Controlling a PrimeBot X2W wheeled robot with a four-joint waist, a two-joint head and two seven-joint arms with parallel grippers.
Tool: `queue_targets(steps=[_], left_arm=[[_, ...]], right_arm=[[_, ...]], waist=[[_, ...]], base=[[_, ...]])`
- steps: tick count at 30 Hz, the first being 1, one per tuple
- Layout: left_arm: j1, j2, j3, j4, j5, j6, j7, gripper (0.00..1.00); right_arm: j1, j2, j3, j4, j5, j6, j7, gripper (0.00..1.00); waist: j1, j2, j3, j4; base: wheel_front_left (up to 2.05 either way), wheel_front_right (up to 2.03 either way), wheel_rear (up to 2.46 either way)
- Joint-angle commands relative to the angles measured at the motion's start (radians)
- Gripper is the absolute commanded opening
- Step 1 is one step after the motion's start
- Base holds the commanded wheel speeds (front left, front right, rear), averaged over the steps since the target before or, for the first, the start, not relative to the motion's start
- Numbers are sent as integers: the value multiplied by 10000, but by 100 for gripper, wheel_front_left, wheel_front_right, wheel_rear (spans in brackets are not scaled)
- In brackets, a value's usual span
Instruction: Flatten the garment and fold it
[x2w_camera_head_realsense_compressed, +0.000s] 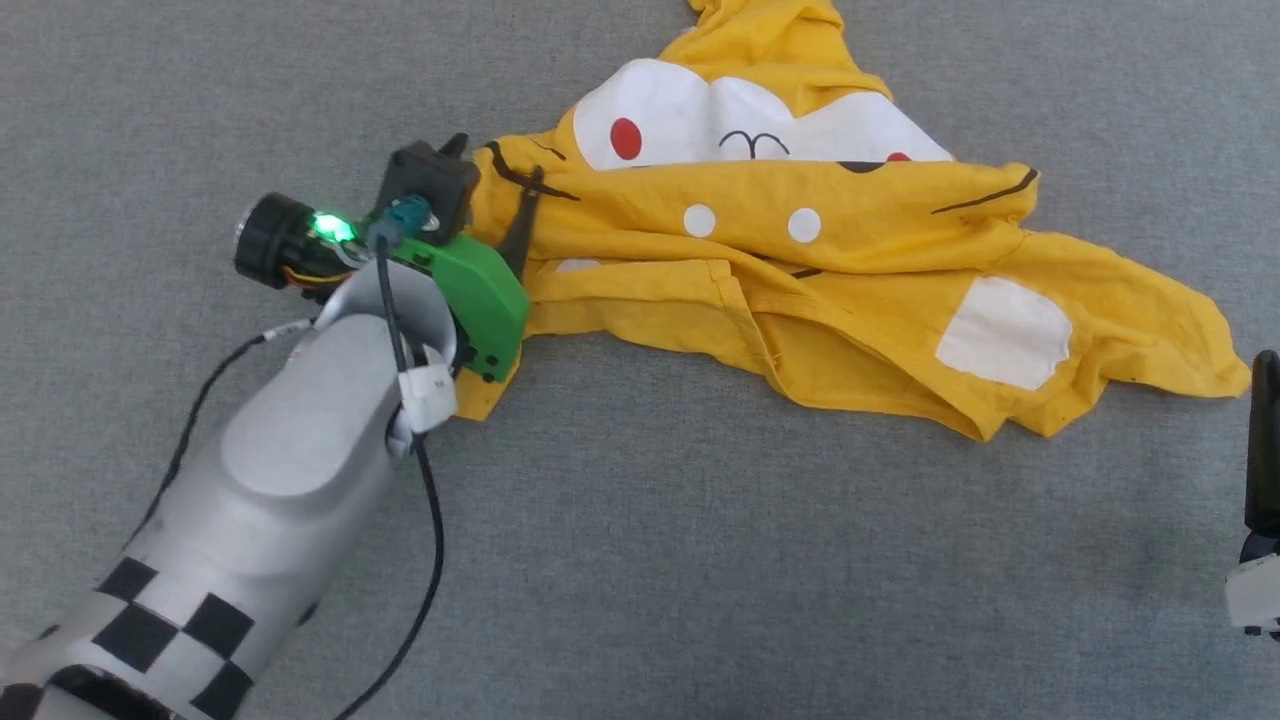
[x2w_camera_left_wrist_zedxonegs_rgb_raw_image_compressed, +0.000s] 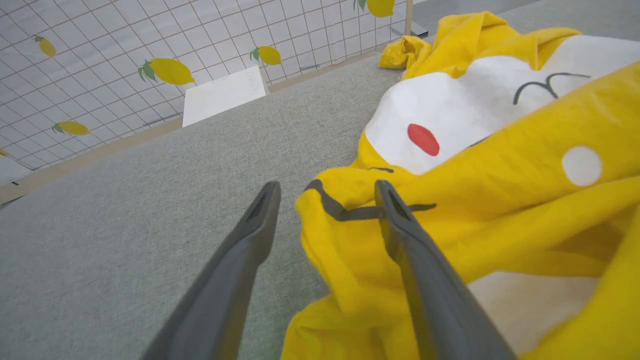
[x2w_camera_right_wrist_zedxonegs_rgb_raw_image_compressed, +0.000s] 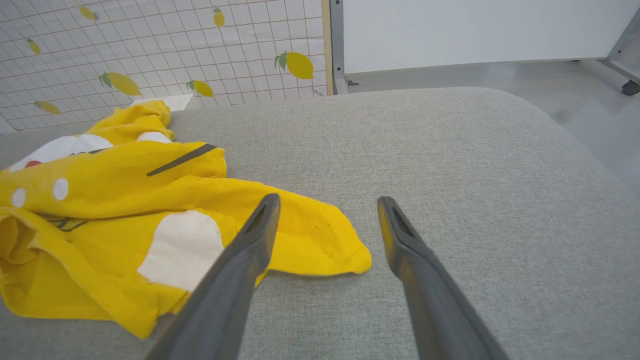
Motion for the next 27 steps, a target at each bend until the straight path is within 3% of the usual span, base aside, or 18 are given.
queue_targets(steps=[1,8,15,26,27], left_arm=[[98,-58,10,104,-68,-29,-271,100],[336,129,-301,-795,227,-330,-1072,100],[692,980,-1375,-2328,560,-1161,282,100],[530,906,-1968,-1923,369,-1888,1127,100],[536,886,-1943,-1924,334,-1877,1083,84]], right_arm=[[-166,-1,1,2,-90,-15,15,100],[26,-1,-101,66,-104,-15,69,100],[126,-1,-20,-60,-74,-15,169,100],[-38,-1,25,-169,-64,-15,185,100],[-36,-1,10,-158,-59,-15,177,100]], waist=[[0,0,-75,86],[0,0,-565,384],[0,0,-604,411],[0,0,-162,101],[0,0,-167,106]], base=[[0,0,0],[0,0,0],[0,0,0],[0,0,0],[0,0,0]])
